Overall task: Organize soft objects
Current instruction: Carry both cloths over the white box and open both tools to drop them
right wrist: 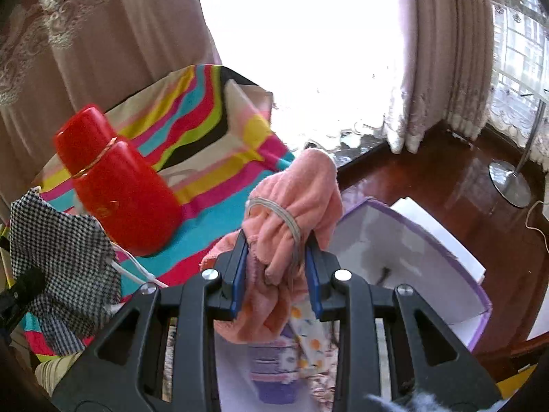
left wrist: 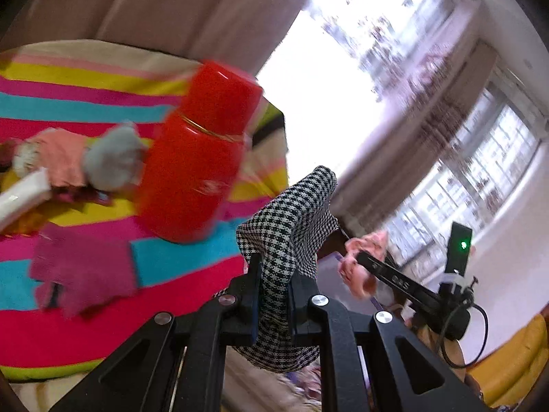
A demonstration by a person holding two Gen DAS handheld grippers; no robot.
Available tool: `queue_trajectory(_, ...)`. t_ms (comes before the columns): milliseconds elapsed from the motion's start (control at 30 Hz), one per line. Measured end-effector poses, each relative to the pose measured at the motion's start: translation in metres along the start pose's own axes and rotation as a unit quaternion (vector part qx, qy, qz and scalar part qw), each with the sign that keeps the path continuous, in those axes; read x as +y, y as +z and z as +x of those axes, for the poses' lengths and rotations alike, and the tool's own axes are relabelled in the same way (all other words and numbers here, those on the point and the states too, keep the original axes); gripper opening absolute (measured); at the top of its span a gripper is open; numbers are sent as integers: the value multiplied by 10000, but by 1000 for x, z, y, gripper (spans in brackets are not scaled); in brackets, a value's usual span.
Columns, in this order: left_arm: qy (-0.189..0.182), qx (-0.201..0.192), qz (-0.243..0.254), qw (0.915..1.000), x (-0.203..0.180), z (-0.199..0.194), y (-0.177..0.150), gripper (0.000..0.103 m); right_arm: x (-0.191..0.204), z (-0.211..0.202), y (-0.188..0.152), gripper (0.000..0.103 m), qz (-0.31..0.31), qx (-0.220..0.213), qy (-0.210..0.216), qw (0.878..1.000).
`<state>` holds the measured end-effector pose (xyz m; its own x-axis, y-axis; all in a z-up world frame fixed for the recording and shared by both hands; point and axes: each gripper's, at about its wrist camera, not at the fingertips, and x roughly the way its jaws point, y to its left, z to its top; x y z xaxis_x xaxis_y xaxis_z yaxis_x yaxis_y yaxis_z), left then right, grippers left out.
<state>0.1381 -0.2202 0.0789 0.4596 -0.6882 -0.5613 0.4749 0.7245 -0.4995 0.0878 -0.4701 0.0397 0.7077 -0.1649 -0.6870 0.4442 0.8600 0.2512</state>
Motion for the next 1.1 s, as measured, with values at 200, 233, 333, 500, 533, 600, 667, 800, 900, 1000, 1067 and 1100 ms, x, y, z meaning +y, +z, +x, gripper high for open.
queue_trajectory(200,-176,500,222,9983,-29,31,-15,13,-31,2,-1,34,178,48,-175,9997)
queue_trajectory(233,-189,589,245,9978,-33,36,-18,13,-35,3,-1,34,195,55,-204,9996)
queue_trajectory(333,-189,818,276,9961,-40,49,-23,16,-44,4,1,34,254,66,-245,9994)
queue_trajectory(500,135,1239,367,9915,-39,77,-34,42,-53,5,0,34,320,76,-271,9991)
queue_trajectory(533,227,1337,324,9902,-36,82,-37,44,-54,6,0,34,326,84,-262,9991)
queue_trajectory(600,285,1395,233,9895,-33,85,-39,43,-55,7,-1,34,325,105,-244,9991)
queue_trajectory(667,322,1352,204,9901,-32,82,-39,44,-56,9,-2,34,334,125,-240,9991)
queue_trajectory(800,353,1254,219,9912,-32,74,-38,47,-55,13,-3,34,329,202,-225,9990)
queue_trajectory(900,338,1243,186,9915,-30,75,-35,47,-52,15,-4,39,285,273,-222,9990)
queue_trajectory(1000,329,1209,143,9920,-28,77,-33,47,-49,16,-6,48,270,354,-228,9987)
queue_trajectory(1067,319,1192,111,9923,-27,75,-33,47,-48,17,-6,55,260,377,-220,9987)
queue_trajectory(1100,316,1189,99,9923,-26,76,-32,47,-47,17,-6,59,236,382,-222,9987)
